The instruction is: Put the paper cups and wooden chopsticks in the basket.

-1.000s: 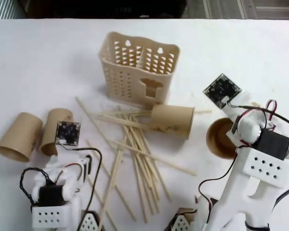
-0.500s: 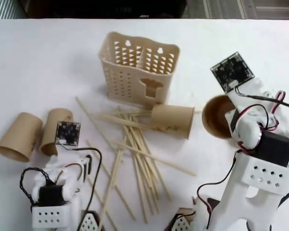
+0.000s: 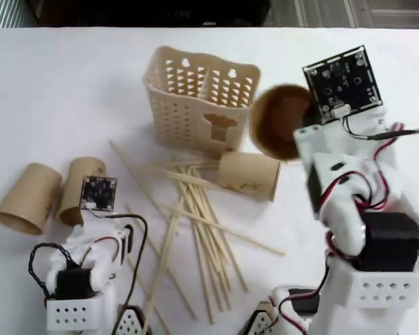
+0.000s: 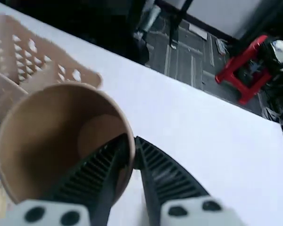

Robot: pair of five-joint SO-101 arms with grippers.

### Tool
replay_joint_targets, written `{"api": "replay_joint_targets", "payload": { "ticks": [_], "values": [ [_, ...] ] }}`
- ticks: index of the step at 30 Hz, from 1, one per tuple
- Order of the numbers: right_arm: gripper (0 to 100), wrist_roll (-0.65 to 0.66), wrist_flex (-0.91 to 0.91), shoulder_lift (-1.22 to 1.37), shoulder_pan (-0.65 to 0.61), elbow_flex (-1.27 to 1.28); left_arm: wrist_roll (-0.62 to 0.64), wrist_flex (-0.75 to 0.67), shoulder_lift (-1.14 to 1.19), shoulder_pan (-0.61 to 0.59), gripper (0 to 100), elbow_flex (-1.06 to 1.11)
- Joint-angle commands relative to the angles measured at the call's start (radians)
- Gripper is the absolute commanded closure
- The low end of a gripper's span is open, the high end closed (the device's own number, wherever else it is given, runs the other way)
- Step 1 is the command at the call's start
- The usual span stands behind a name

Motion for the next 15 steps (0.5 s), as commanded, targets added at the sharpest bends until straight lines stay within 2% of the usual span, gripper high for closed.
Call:
{"api": "replay_joint_targets", "payload": {
  "ticks": [1,7,15],
  "values": [
    [97.9,-0.1,-0.094,-0.005,-0.097,-0.038,0.009,0.005,-0.005,-0.002,83,-0.005],
    [97.9,-0.195,-0.236,0.036,-0.182,-0.038,0.009,0.005,-0.005,-0.002,83,-0.005],
    [97.9,-0.215,-0.328,0.269,-0.18,-0.044,0.009,0.005,-0.005,-0.002,83,-0.005]
  ]
}}
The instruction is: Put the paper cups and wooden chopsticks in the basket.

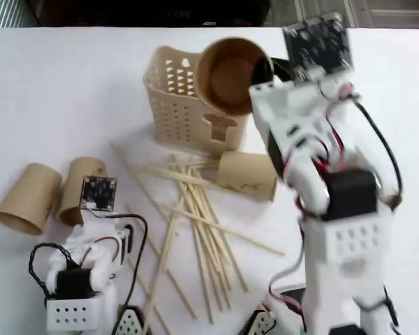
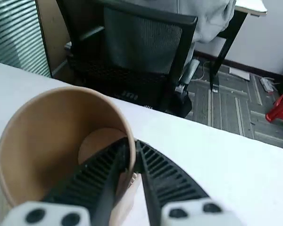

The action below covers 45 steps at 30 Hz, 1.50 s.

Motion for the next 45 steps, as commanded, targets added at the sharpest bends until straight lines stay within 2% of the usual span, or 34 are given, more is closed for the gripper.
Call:
{"api": "replay_joint_targets", "payload": {
  "ticks": [1,16,22,24,30,34,40,45],
  "values": [
    [97.9,-0.009,-0.044,0.084,-0.005,-0.043,0.009,0.005,-0.005,-0.002,83,-0.005],
    [97.7,-0.009,-0.051,0.236,0.01,-0.043,0.009,0.005,-0.005,-0.002,83,-0.005],
    [97.6,-0.009,-0.166,0.269,0.038,-0.043,0.009,0.005,-0.005,-0.002,83,-0.005],
    [94.3,-0.009,-0.196,0.289,0.045,-0.043,0.009,0.005,-0.005,-0.002,83,-0.005],
    [72.4,-0.009,-0.2,0.32,0.039,-0.043,0.009,0.005,-0.005,-0.002,83,-0.005],
    [71.6,-0.009,-0.191,0.289,0.041,-0.044,0.009,0.005,-0.005,-0.002,83,-0.005],
    [71.6,-0.002,0.036,0.127,0.079,-0.041,0.009,0.005,-0.005,-0.002,83,-0.005],
    [71.6,0.0,0.268,0.054,0.177,-0.037,0.009,0.005,-0.005,-0.002,83,-0.005]
  ]
}}
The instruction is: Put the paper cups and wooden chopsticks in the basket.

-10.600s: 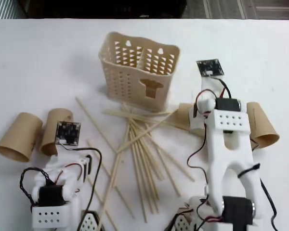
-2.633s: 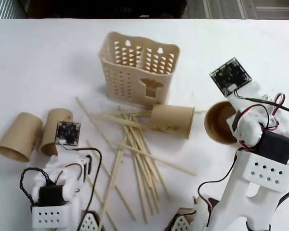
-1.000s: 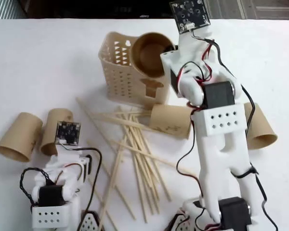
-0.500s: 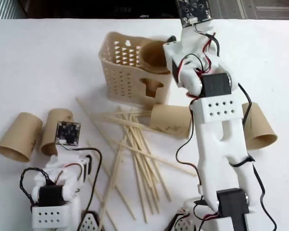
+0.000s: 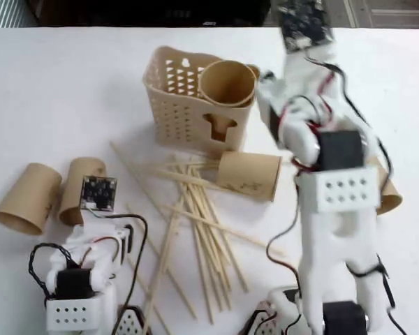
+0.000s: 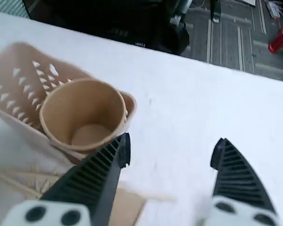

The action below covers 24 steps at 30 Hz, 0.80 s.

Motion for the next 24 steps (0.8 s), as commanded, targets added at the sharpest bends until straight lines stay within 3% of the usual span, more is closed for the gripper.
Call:
{"api": "replay_joint_targets", "payload": {
  "ticks": [1,8,13,24],
  "values": [
    [71.6,0.0,0.17,-0.058,0.079,-0.038,0.009,0.005,-0.005,-0.002,83,-0.005],
    [71.5,-0.005,0.461,-0.067,0.243,-0.037,0.009,0.005,-0.005,-0.002,83,-0.005],
    [71.5,0.0,0.464,-0.081,0.401,0.066,0.009,0.005,-0.005,-0.002,83,-0.005],
    [71.4,0.155,0.446,-0.249,0.503,0.404,0.009,0.005,-0.005,-0.002,83,-0.005]
  ]
}}
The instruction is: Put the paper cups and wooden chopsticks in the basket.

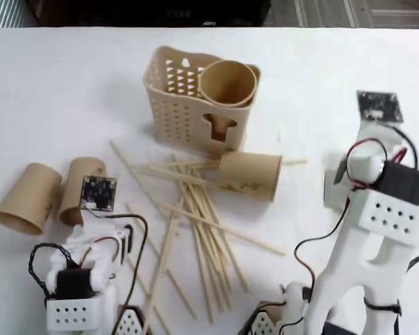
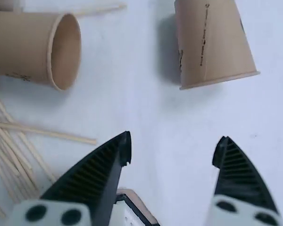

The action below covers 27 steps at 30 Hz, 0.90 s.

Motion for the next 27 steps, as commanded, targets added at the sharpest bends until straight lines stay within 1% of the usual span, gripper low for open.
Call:
{"api": "replay_joint_targets", "payload": {
  "ticks": [1,4,9,15,20,24,27],
  "values": [
    [71.4,0.026,-0.03,-0.09,0.045,0.064,0.009,0.005,-0.005,-0.002,83,-0.005],
    [71.4,0.02,-0.11,-0.131,0.067,0.17,0.009,0.005,-0.005,-0.002,83,-0.005],
    [71.4,0.018,-0.265,-0.145,0.067,0.371,0.009,0.005,-0.005,-0.002,83,-0.005],
    [71.5,0.014,-0.555,-0.145,0.065,0.577,0.009,0.005,-0.005,-0.002,83,-0.005],
    [71.5,-0.091,-0.789,-0.143,0.067,0.717,0.009,0.005,-0.005,-0.002,83,-0.005],
    [71.5,-0.127,-0.911,-0.143,0.064,0.776,0.009,0.005,-0.005,-0.002,83,-0.005],
    [71.6,-0.133,-0.966,-0.143,0.061,0.795,0.009,0.005,-0.005,-0.002,83,-0.005]
  ]
}}
